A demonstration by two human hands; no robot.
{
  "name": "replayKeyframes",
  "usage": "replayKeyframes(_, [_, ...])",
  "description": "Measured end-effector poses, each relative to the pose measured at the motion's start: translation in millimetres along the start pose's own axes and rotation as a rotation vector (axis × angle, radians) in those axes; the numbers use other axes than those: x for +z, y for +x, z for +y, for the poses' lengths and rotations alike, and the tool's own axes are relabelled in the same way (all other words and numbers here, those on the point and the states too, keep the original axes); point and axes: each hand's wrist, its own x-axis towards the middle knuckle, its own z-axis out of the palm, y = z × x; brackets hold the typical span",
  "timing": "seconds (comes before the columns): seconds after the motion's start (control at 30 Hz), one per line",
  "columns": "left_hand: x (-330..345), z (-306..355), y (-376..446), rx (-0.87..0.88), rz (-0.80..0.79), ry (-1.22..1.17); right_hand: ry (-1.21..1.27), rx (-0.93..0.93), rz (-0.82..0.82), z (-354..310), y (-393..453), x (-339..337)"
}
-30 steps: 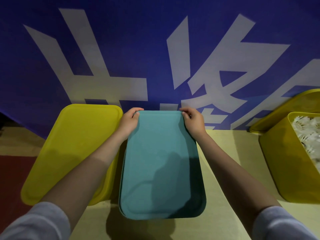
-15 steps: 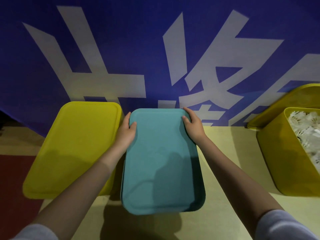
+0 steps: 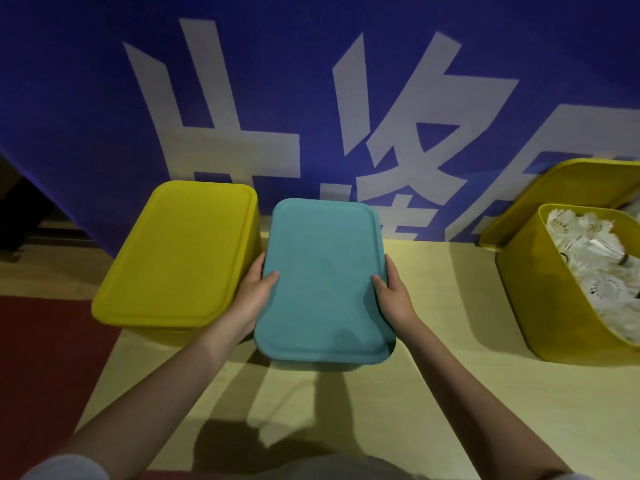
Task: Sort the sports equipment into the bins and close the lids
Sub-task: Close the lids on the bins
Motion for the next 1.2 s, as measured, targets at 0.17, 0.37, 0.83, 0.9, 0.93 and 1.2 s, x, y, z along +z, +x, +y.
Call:
replayKeyframes(0.17, [-2.9, -6.1, -0.6, 0.078, 0.022, 0.21, -0.108, -0.021, 0.01, -7.3, -5.9, 2.3])
replayKeyframes(0.37, [-0.9, -6.1, 0.9, 0.141, 0.103, 0.466, -0.262, -0.049, 0.091, -13.7, -19.8, 4.0])
replayKeyframes(0.83, [-2.0, -47.0, -83.8, 0.098, 0.104, 0.114, 0.069, 0.068, 0.224, 5.6, -75.6, 19.0])
replayKeyframes(0.9, [-4.6, -47.8, -79.9, 0.13, 0.128, 0.177, 0.069, 0.068, 0.235, 1.5, -75.9, 21.0])
replayKeyframes(0.93, [-5.4, -48.4, -77.8, 0.15, 0.134, 0.211, 0.067, 0.068, 0.241, 0.7, -75.5, 21.9])
replayKeyframes(1.2, [-4.2, -62.1, -75.4, 0.137, 0.081, 0.33, 0.04, 0.048, 0.22, 3.5, -78.3, 14.9])
